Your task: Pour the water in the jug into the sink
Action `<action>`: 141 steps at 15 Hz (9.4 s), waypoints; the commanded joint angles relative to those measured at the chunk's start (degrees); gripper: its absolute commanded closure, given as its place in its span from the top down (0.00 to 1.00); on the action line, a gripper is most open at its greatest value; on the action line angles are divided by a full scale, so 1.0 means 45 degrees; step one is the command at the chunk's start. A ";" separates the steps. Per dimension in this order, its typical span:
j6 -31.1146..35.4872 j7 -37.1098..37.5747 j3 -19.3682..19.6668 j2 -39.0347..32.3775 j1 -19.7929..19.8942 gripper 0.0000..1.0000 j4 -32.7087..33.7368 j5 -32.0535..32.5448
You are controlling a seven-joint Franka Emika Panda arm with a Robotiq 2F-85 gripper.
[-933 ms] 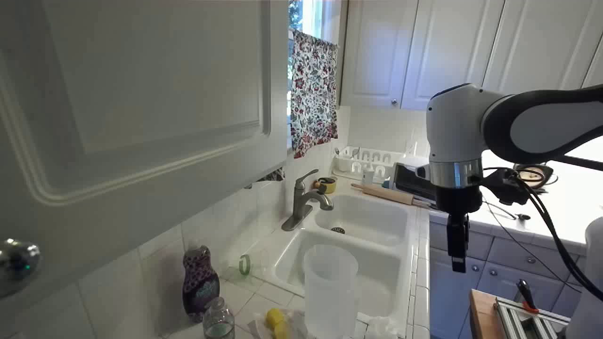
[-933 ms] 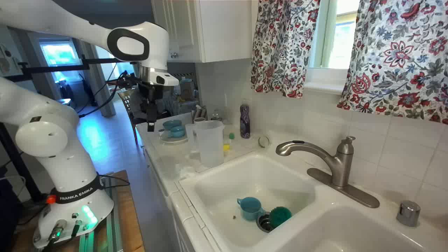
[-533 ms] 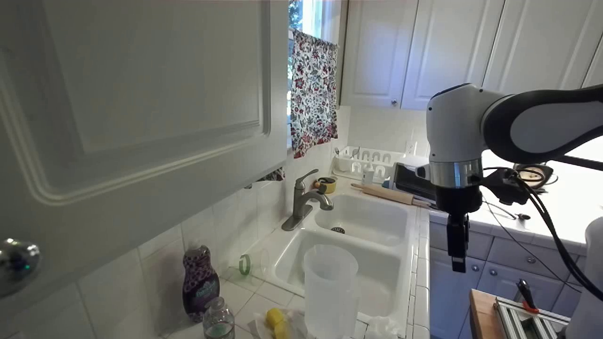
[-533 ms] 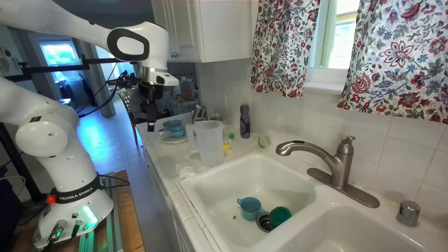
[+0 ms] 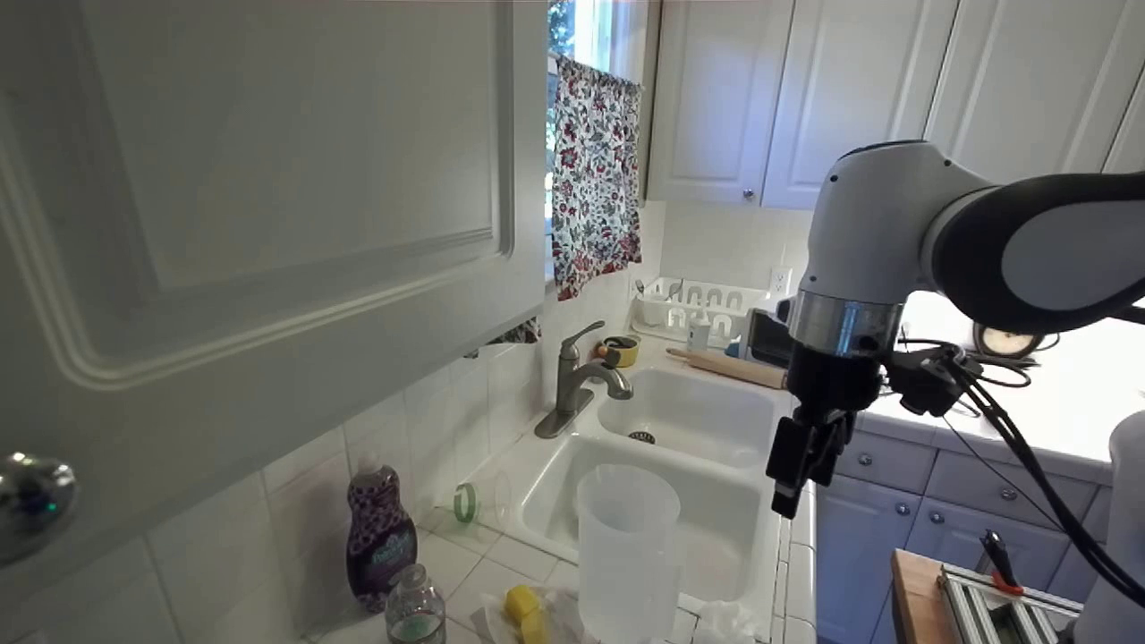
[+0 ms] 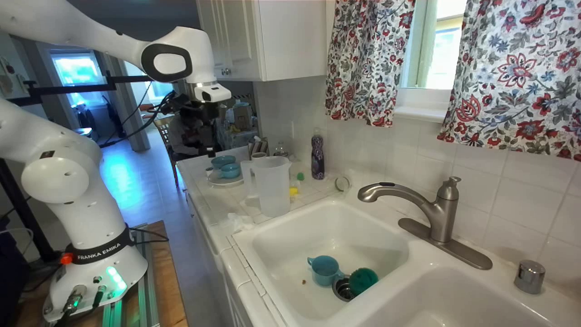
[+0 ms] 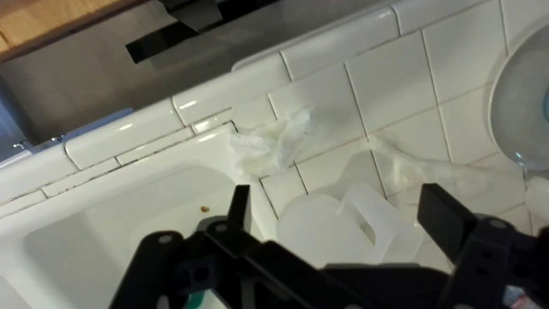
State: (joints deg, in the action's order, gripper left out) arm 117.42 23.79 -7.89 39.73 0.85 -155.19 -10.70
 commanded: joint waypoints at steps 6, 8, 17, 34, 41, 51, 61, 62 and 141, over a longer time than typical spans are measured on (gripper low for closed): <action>0.6401 0.5477 -0.3795 -0.1320 0.0867 1.00 -0.0584 0.1359; 0.7641 0.7070 -0.4860 -0.1735 0.1663 1.00 -0.0603 0.2590; 0.8249 1.3100 -0.7837 -0.3184 0.4331 1.00 -0.0615 0.6345; 0.8862 1.4655 -0.9470 -0.3062 0.5377 1.00 -0.0415 0.7469; 0.8241 1.5531 -1.0885 -0.2743 0.6394 1.00 -0.0204 0.7757; 0.9719 1.5743 -1.3049 -0.2333 0.8869 1.00 -0.0225 0.8359; 1.0914 1.5156 -1.5440 -0.1133 1.1165 0.75 -0.0136 0.7172; 1.0951 1.5066 -1.5659 -0.1036 1.1336 0.74 -0.0109 0.7021; 0.2764 0.6871 0.3154 -0.3436 0.1166 0.09 0.1979 -0.4171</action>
State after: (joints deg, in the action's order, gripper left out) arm 130.73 53.33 8.14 25.32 4.57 -148.33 -28.69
